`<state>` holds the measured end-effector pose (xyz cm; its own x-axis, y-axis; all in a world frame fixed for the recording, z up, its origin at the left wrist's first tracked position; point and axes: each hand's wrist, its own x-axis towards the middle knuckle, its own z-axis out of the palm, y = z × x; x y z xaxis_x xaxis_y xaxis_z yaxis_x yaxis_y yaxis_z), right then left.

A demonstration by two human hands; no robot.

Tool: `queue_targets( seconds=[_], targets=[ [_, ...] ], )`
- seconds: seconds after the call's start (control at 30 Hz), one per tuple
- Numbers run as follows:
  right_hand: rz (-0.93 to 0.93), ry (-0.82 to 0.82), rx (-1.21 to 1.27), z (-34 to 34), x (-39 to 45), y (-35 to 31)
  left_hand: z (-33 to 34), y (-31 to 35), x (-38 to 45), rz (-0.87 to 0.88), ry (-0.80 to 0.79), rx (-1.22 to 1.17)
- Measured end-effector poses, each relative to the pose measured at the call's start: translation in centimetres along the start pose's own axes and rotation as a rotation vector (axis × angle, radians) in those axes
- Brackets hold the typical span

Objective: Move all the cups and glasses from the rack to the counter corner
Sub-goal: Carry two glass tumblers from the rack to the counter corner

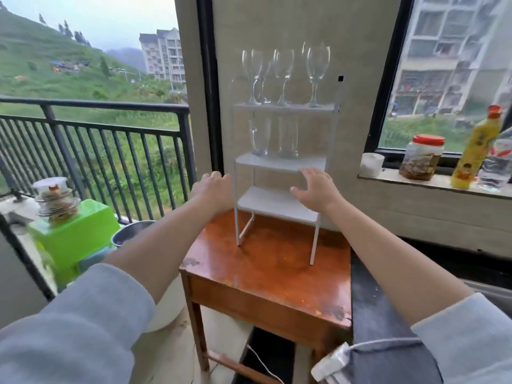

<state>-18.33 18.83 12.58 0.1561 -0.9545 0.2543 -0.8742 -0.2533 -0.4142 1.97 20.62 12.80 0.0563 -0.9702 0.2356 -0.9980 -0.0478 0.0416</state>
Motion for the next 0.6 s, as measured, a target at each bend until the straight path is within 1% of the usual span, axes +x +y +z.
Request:
queue_targets(
  seconds=[0.07, 0.17, 0.3, 0.37, 0.47, 0.6],
  targets=[
    [0.007, 0.015, 0.027, -0.1, 2.5, -0.2, 0.8, -0.5, 2.7, 0.038, -0.012, -0.001],
    [0.010, 0.080, 0.023, -0.6, 6.5, -0.1, 1.9, -0.4, 6.8, 0.122, 0.000, -0.014],
    [0.070, 0.135, 0.040, 0.0, 12.1, 0.4, 3.5, 0.6, 11.8, 0.175, 0.003, -0.106],
    [0.113, 0.135, 0.086, 0.7, 14.7, 0.8, 4.1, 1.3, 14.3, 0.193, 0.019, -0.170],
    [0.168, 0.158, 0.181, 2.0, 19.0, 2.0, 4.7, 2.3, 18.9, 0.131, 0.024, -0.377],
    [0.285, 0.220, 0.469, 3.1, 23.4, 3.6, 6.0, 3.7, 23.7, -0.086, -0.013, -0.704]
  ],
)
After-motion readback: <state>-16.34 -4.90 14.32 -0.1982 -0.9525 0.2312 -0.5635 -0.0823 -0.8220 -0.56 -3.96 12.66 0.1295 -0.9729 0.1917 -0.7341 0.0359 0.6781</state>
